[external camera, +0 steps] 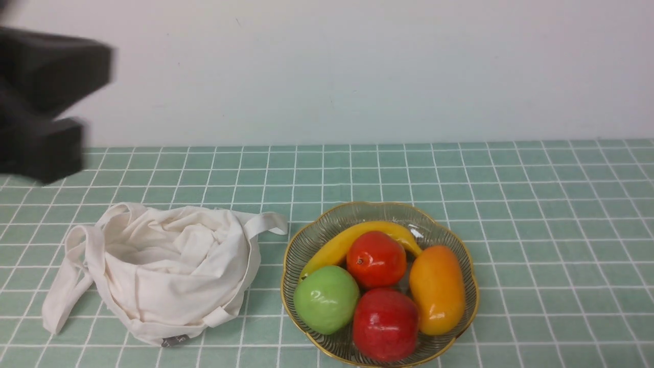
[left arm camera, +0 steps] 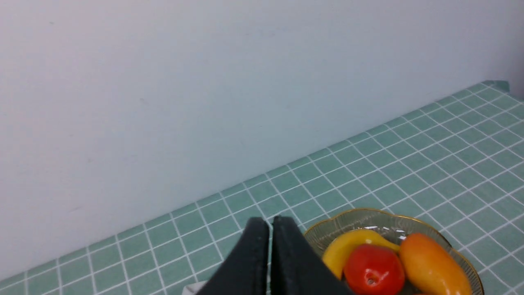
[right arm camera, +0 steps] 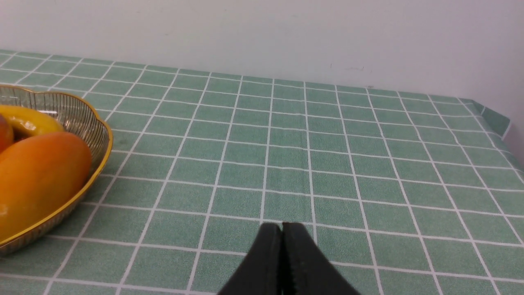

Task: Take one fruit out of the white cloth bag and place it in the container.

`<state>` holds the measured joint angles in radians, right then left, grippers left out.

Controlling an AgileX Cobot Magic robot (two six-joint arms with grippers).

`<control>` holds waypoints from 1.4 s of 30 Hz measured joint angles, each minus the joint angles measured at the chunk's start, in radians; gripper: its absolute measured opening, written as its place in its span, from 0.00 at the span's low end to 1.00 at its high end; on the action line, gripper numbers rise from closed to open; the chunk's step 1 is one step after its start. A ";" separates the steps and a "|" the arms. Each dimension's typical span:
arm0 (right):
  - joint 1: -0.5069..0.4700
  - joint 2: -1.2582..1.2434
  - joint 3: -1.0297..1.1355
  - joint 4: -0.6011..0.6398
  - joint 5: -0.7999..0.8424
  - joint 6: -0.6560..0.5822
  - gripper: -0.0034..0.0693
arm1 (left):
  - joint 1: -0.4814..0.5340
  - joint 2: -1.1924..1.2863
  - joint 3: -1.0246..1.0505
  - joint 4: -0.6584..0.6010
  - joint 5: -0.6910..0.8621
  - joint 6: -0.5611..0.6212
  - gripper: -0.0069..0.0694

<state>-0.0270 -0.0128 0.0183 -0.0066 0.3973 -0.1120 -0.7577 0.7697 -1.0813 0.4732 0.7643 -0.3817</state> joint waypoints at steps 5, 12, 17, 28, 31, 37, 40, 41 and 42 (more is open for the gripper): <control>0.000 0.000 0.000 0.000 0.000 0.000 0.03 | 0.000 -0.124 0.058 0.001 0.019 -0.003 0.08; 0.000 0.000 0.000 0.000 0.000 0.000 0.03 | 0.000 -0.181 0.071 0.001 0.036 -0.007 0.08; 0.000 0.000 0.000 0.000 0.000 0.000 0.03 | 0.000 -0.182 0.071 -0.023 0.048 -0.008 0.08; 0.000 0.000 0.000 0.000 0.000 0.000 0.03 | 0.126 -0.227 0.234 -0.146 -0.112 0.085 0.08; 0.000 0.000 0.000 0.000 0.000 0.000 0.03 | 0.314 -0.303 0.393 -0.310 -0.235 0.202 0.08; 0.000 0.000 0.000 0.000 0.000 0.000 0.03 | 0.588 -0.492 0.714 -0.451 -0.421 0.332 0.08; 0.000 0.000 0.000 0.000 0.000 0.000 0.03 | 0.688 -0.625 0.878 -0.452 -0.443 0.348 0.08; 0.000 0.000 0.000 0.000 0.000 0.000 0.03 | 0.699 -0.656 0.913 -0.452 -0.443 0.349 0.08; 0.000 0.000 0.000 0.000 0.000 0.000 0.03 | 0.706 -0.686 0.953 -0.449 -0.443 0.350 0.08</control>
<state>-0.0270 -0.0128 0.0183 -0.0066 0.3973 -0.1120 -0.0516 0.0839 -0.1280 0.0239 0.3213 -0.0320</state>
